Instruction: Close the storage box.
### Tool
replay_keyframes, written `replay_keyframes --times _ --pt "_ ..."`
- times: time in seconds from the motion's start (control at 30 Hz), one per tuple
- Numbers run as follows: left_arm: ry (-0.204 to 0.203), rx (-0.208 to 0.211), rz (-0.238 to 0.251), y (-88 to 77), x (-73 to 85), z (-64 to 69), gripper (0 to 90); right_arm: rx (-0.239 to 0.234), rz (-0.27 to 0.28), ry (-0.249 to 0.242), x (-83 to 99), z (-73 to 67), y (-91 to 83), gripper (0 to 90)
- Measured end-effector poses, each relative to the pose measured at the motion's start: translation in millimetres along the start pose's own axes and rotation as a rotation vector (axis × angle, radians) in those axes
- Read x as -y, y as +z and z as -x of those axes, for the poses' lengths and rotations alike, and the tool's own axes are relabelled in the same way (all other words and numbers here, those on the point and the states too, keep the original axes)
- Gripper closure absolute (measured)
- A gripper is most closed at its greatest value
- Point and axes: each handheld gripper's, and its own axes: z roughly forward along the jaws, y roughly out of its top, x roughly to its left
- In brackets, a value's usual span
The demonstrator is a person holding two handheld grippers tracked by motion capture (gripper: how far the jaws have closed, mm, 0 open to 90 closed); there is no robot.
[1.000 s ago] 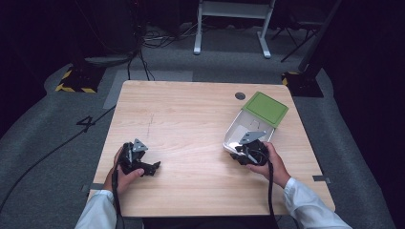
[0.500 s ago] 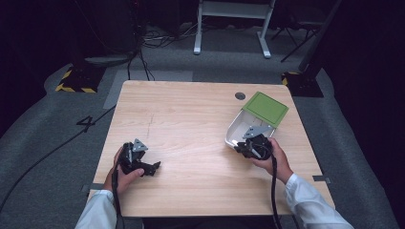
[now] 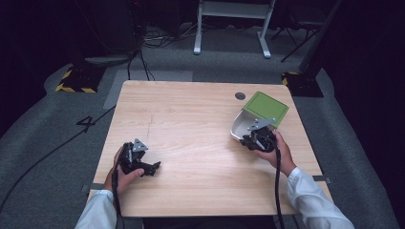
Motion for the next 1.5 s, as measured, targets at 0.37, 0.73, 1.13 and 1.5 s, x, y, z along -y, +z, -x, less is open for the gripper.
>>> replay_keyframes --times 0.37,0.73,1.13,1.5 --pt "0.003 0.001 0.002 0.2 -0.1 -0.1 0.1 0.031 -0.004 0.040 -4.0 17.4 2.5 66.5" --pt "0.004 0.002 0.002 0.3 -0.1 -0.1 0.1 0.110 -0.038 0.053 0.8 28.8 4.6 58.0" --pt "0.004 0.001 0.000 0.2 -0.2 -0.1 0.1 0.199 -0.033 0.043 1.0 30.4 -4.5 66.5" --pt "0.005 0.001 0.000 0.2 -0.2 -0.2 0.1 0.179 -0.019 0.055 2.3 33.0 -4.8 67.3"
